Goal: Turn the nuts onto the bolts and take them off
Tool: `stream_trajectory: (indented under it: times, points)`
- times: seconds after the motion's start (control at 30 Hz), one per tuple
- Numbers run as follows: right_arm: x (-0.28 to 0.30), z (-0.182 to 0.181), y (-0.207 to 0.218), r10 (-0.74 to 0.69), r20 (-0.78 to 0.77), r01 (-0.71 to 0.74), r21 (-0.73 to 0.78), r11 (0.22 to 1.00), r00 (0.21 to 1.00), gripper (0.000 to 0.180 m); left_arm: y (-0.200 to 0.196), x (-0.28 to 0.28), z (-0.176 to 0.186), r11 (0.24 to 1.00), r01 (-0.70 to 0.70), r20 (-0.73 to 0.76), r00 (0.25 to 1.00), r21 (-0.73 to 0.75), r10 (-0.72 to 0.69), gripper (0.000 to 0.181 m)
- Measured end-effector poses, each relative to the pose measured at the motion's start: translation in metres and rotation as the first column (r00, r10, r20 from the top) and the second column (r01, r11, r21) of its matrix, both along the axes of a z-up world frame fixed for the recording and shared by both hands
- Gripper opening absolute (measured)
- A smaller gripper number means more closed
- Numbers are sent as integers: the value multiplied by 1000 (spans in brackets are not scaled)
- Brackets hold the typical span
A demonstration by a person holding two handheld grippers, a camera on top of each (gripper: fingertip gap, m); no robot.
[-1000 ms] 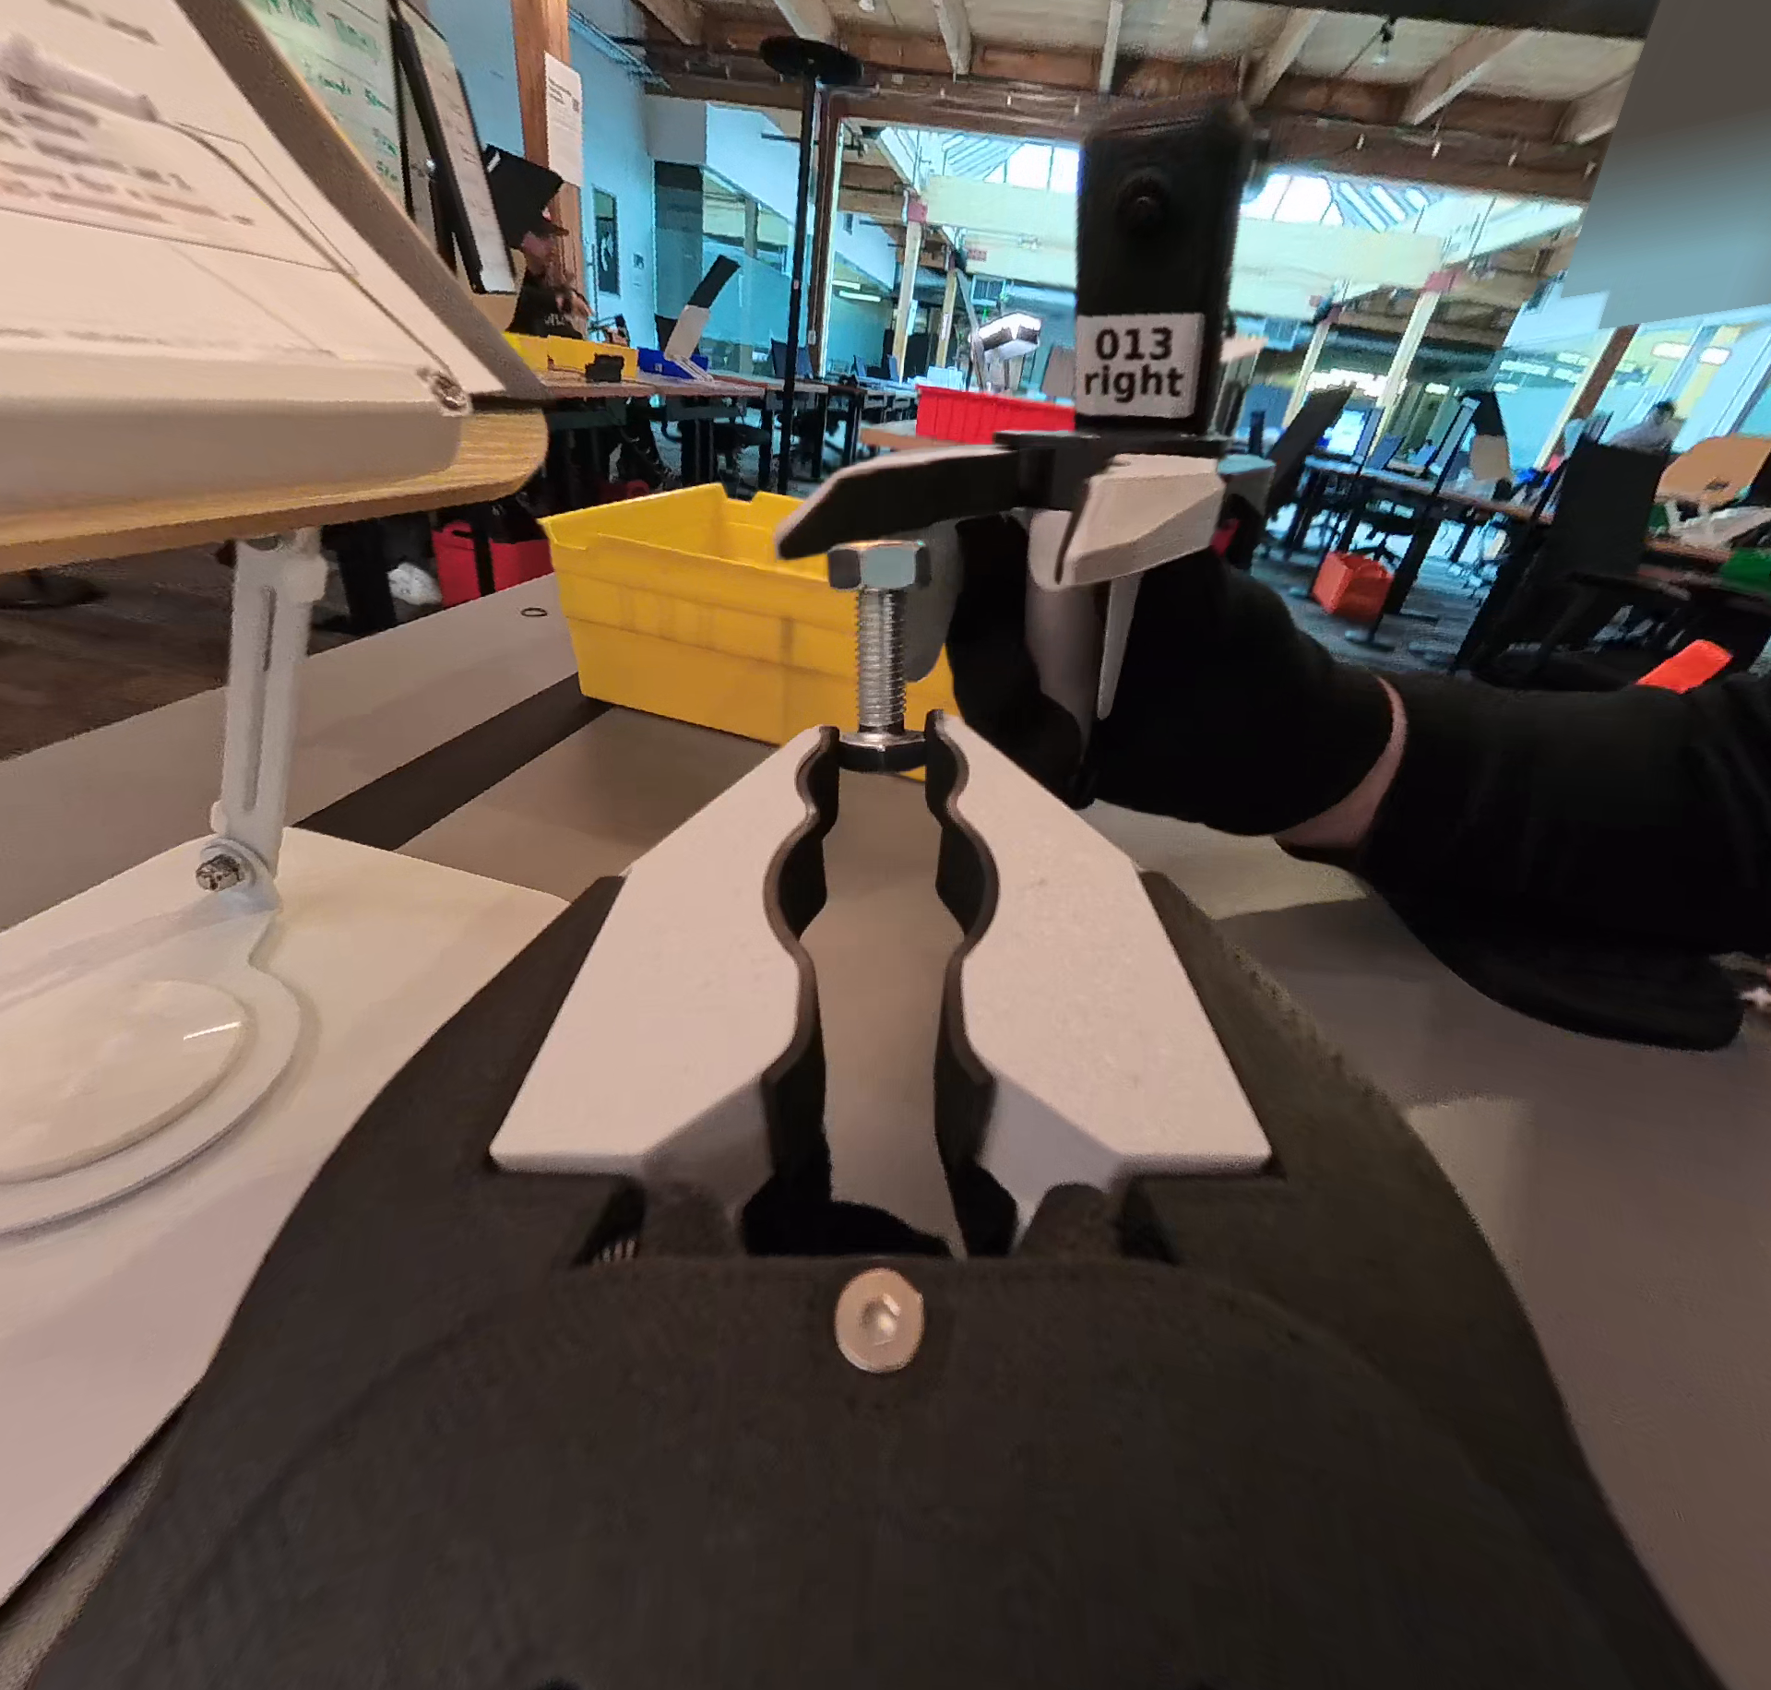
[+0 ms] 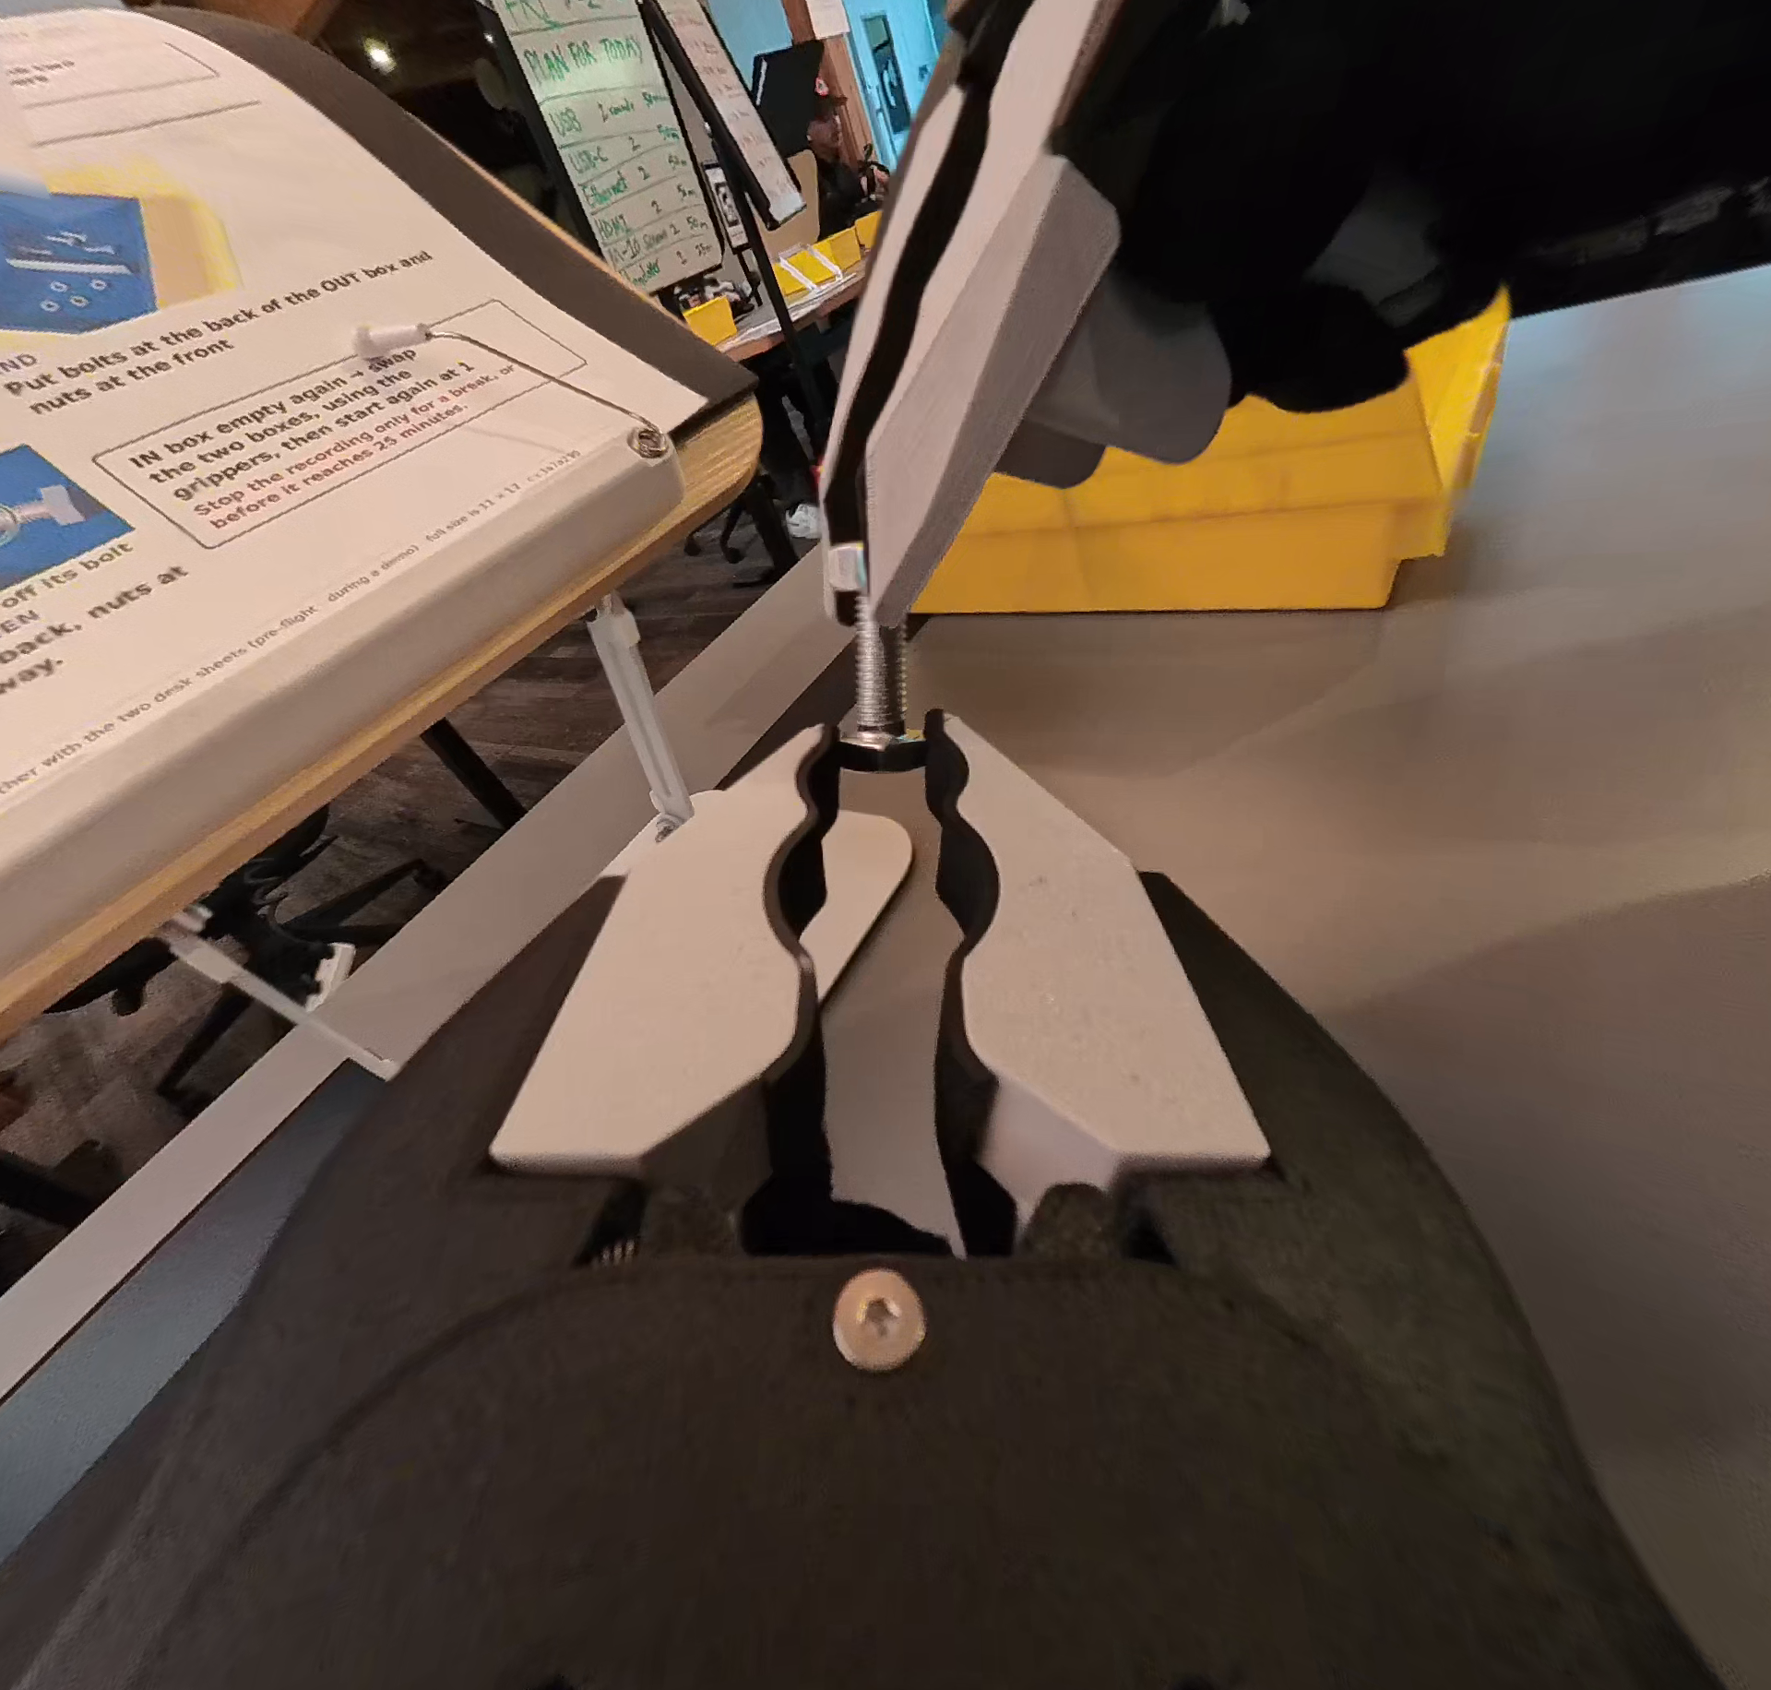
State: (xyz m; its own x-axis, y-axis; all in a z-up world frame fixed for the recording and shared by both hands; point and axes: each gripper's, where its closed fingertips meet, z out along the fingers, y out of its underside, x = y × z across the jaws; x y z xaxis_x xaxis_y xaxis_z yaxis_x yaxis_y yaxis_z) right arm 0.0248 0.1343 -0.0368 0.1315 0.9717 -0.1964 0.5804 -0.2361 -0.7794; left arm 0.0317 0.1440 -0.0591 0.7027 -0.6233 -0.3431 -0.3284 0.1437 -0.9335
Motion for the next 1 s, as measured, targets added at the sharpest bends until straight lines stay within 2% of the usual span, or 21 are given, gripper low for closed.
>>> stream_trajectory:
  times: [0.1,0.2,0.27,0.33,0.47,0.5,0.53,0.6,0.63,0.7,0.8,0.87,0.93,1.0]
  points:
    - [4,-2,-4,154,108,-166,118,979,982,16,-3,2,0,997,64,42,997,-36,-62,16]
    - [9,-3,-8,318,290,-398,284,872,903,16,-8,7,1,990,128,72,990,-62,-123,16]
    - [12,-3,-10,384,426,-547,381,745,820,16,-11,9,2,984,162,94,983,-73,-155,16]
    - [14,-3,-10,390,581,-682,453,573,714,15,-13,10,4,974,204,140,972,-96,-190,16]
    - [17,-6,-4,229,852,-877,423,226,470,16,-14,12,0,968,226,143,967,-114,-209,16]
    - [16,-8,-2,183,883,-898,402,178,431,15,-13,11,-2,966,226,147,967,-123,-207,16]
    - [14,-8,0,153,895,-903,394,170,419,16,-12,10,-3,967,221,148,968,-128,-202,16]
    - [9,-8,1,143,880,-883,419,210,452,23,-11,7,-3,968,216,164,967,-125,-194,16]
    - [8,-6,0,166,853,-856,445,263,495,32,-10,6,1,970,210,177,966,-119,-187,16]
    - [7,1,-4,232,754,-752,470,462,614,50,-10,3,6,974,203,189,965,-105,-181,16]
    - [8,16,0,225,532,-491,436,754,816,38,-6,-2,7,982,167,192,970,-93,-147,16]
    - [8,23,-1,184,371,-304,298,905,910,30,-3,-4,7,986,146,189,974,-85,-128,16]
    - [8,27,-2,120,244,-159,142,977,962,22,-3,-4,7,987,137,188,975,-80,-120,16]
    - [6,22,-5,78,183,-77,-13,997,980,27,-2,-4,8,990,121,176,979,-71,-107,16]
